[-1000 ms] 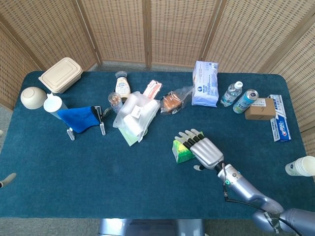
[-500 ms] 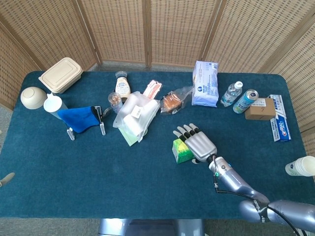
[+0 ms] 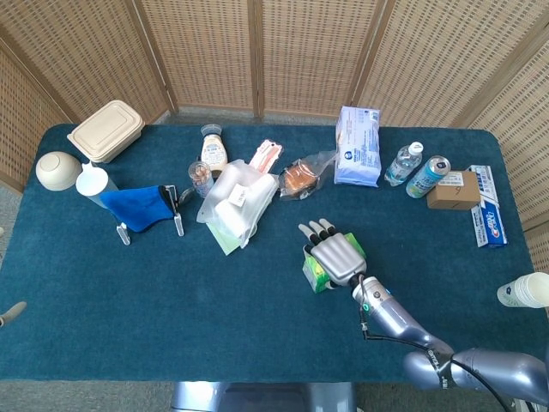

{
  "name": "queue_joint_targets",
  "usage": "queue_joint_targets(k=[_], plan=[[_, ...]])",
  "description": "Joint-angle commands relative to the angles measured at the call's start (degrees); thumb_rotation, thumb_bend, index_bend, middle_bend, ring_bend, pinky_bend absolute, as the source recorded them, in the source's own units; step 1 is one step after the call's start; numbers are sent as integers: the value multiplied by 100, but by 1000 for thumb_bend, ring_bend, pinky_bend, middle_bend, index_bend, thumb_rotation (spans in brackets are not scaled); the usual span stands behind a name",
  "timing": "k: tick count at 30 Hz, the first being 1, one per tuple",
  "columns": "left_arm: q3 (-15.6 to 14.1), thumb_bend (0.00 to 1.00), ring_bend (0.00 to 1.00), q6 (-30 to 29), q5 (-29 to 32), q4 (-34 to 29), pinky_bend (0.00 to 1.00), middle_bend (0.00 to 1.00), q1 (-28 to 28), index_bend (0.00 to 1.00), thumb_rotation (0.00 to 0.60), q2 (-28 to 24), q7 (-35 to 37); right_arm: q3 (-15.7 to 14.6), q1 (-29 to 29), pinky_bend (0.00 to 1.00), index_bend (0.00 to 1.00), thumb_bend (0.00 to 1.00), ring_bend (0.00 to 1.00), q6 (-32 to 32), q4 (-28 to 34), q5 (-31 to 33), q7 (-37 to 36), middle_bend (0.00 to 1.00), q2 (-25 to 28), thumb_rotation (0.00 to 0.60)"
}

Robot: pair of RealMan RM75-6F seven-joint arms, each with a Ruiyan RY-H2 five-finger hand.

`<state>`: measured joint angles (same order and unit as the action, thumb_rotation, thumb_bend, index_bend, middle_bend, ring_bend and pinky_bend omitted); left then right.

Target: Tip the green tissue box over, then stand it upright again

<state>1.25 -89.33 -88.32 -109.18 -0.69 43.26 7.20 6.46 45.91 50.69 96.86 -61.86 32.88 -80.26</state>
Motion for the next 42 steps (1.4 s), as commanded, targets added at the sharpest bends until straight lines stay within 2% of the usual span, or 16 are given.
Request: queue_joint_targets(k=[1,5,9,12,16,18,25,31,42], plan=[[1,94,0,1,5,3,0,0,0,0,600,-3,7,-25,-52,6,448,96,0,101,4,-187,-196,0,-32,600],[-3,95,0,8,0,4,0,0,-2,0,600,-6,13,-35,-142,35,473,102,0,254,71,-515,-514,0,-9,600],[-7,95,0,15,-14,-1,0,0,-6,0,600,-2,2,-10,-298,126,490,134,0,561,126,-1091,-1152,47,-2,600],[-18,95,0,35,-38,-16,0,0,-15,0,600,5,-26,23,-469,171,490,134,0,962,81,-1686,-2022,87,-78,600],[-24,95,0,43,-42,-37,0,0,-17,0,600,16,-61,46,-626,185,491,134,0,1276,26,-2048,-3044,92,-171,600],[-32,95,0,63,-53,-54,0,0,-25,0,600,22,-85,77,-699,187,493,135,0,1340,43,-2064,-3627,92,-201,600],[-40,94,0,90,-60,-97,0,0,-37,0,600,34,-141,182,-879,192,505,146,0,1428,-71,-1949,-4901,92,-318,600],[-46,95,0,103,-60,-119,0,0,-42,0,600,36,-166,202,-1071,193,506,159,0,1460,-504,-1772,-5827,92,-578,600],[-57,95,0,149,-57,-154,0,0,-63,0,600,42,-213,-28,-1268,192,508,176,0,1302,-1537,-1862,-6681,92,-968,600]])
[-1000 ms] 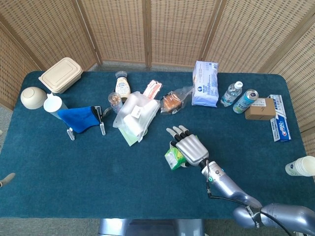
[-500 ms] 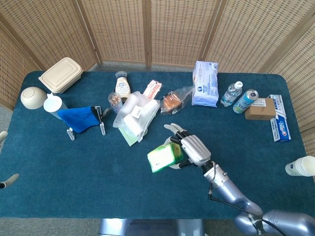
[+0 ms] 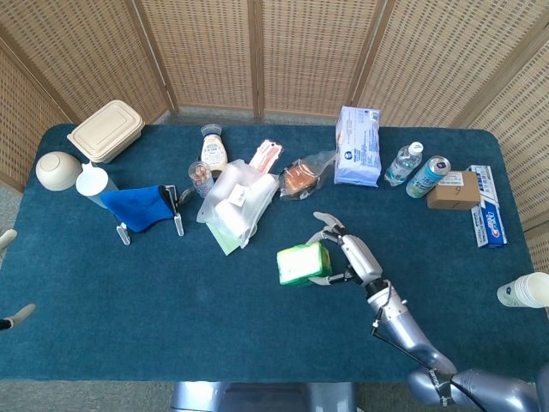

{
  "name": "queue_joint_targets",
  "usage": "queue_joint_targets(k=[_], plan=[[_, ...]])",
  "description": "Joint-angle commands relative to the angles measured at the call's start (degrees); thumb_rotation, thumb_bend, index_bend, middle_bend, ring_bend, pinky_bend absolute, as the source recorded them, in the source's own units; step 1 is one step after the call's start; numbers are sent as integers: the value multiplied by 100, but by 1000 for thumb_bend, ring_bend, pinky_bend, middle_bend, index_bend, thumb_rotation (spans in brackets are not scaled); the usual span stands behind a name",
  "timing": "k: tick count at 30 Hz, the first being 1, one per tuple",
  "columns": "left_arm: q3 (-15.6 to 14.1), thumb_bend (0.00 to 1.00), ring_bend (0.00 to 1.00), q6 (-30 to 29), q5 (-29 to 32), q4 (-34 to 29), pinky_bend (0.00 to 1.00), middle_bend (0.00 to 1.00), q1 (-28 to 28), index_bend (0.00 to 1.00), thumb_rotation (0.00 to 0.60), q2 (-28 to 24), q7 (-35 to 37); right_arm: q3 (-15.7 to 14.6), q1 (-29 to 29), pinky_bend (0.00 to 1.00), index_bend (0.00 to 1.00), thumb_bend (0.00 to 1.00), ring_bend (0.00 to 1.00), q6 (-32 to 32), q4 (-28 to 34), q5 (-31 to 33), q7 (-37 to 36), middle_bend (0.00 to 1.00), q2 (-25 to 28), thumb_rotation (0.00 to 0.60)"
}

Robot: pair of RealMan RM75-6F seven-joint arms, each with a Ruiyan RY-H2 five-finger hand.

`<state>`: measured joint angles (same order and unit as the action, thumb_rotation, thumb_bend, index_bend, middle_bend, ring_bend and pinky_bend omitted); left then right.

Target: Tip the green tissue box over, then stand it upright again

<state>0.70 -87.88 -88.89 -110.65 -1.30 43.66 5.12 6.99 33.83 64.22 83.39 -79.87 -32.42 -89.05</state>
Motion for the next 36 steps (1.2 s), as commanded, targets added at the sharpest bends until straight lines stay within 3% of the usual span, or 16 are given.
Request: queue_joint_targets(k=[1,3,10,15,25,27,31,36], plan=[[-2,95,0,5,0,-10,0,0,-2,0,600,1,-7,-95,-68,193,503,176,0,-55,-231,-84,-187,91,-99,600],[-3,95,0,-1,1,-20,0,0,1,0,600,-3,-8,-124,-97,193,472,191,0,-38,-337,-155,-285,79,-110,600],[-3,95,0,-23,-15,-30,0,0,6,0,600,-8,-4,-217,-205,186,195,295,0,133,-591,-427,-610,1,-78,600],[1,95,0,-37,-9,-32,0,0,10,0,600,-11,6,-286,-289,166,15,306,0,333,-724,-665,-878,0,22,600],[-9,95,0,-52,-44,-56,0,0,15,0,600,-14,-9,-347,-527,104,0,283,0,889,-452,-993,-969,0,451,600],[-15,95,0,-54,-55,-58,0,0,18,0,600,-15,-13,-364,-600,95,0,226,0,1052,-319,-1075,-865,0,580,600],[-28,94,0,-69,-97,-63,0,0,25,0,600,-15,-31,-368,-830,75,0,12,0,1507,-56,-1214,-48,0,876,600],[-36,94,0,-82,-119,-67,0,0,31,0,600,-8,-67,-395,-1201,3,0,0,0,1836,376,-1079,1929,0,1292,600]])
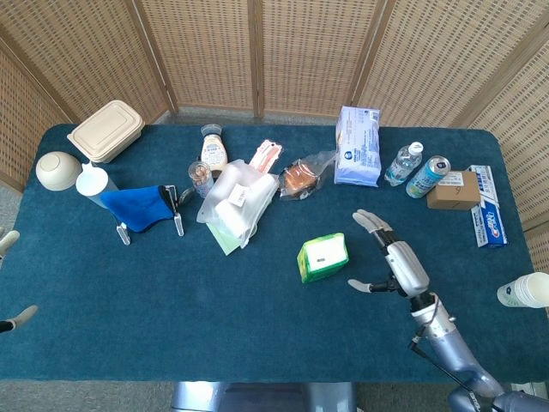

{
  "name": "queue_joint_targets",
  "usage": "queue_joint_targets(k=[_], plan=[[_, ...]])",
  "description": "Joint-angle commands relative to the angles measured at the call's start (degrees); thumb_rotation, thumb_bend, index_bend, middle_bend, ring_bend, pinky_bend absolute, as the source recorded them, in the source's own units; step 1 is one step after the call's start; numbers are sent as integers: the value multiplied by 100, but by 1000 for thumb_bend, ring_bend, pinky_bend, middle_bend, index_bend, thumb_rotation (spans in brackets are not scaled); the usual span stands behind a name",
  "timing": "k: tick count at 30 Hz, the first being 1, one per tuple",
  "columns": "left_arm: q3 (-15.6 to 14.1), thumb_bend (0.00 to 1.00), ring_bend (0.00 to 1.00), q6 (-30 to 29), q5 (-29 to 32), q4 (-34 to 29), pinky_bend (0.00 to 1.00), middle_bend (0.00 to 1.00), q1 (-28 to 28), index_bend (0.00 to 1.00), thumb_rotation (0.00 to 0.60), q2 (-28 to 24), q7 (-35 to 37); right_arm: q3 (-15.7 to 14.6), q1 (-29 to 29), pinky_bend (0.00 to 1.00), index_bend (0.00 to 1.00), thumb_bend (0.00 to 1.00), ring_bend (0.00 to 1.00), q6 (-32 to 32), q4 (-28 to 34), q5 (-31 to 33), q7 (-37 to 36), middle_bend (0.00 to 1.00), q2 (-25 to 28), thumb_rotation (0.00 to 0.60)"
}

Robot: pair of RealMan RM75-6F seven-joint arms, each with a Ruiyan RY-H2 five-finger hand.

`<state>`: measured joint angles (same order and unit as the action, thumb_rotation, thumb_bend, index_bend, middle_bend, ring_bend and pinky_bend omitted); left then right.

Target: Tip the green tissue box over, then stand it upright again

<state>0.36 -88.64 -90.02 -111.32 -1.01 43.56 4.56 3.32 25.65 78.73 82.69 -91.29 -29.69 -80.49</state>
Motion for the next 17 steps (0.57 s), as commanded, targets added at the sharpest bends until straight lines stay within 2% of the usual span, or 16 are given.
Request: queue_joint_targets(k=[1,6,8,12,17], plan=[[-4,93,0,-10,-12,-1,0,0,5,0,600,5,-19,-31,-476,0,0,0,0,467,580,119,2022,0,516,600],[-18,95,0,-6,-41,-10,0,0,5,0,600,23,-90,-10,-993,0,0,0,0,1097,970,359,3653,0,687,600],[-24,95,0,6,-52,-14,0,0,1,0,600,36,-140,-22,-1180,0,0,0,0,1282,1134,468,4002,0,727,600],[-51,95,0,62,-84,-34,0,0,-15,0,600,67,-255,-35,-1547,0,0,0,0,1670,1364,623,4249,0,769,600],[-68,94,0,78,-118,-60,0,0,-21,0,600,91,-326,-86,-1886,0,0,0,0,2078,1288,523,4046,0,733,600]])
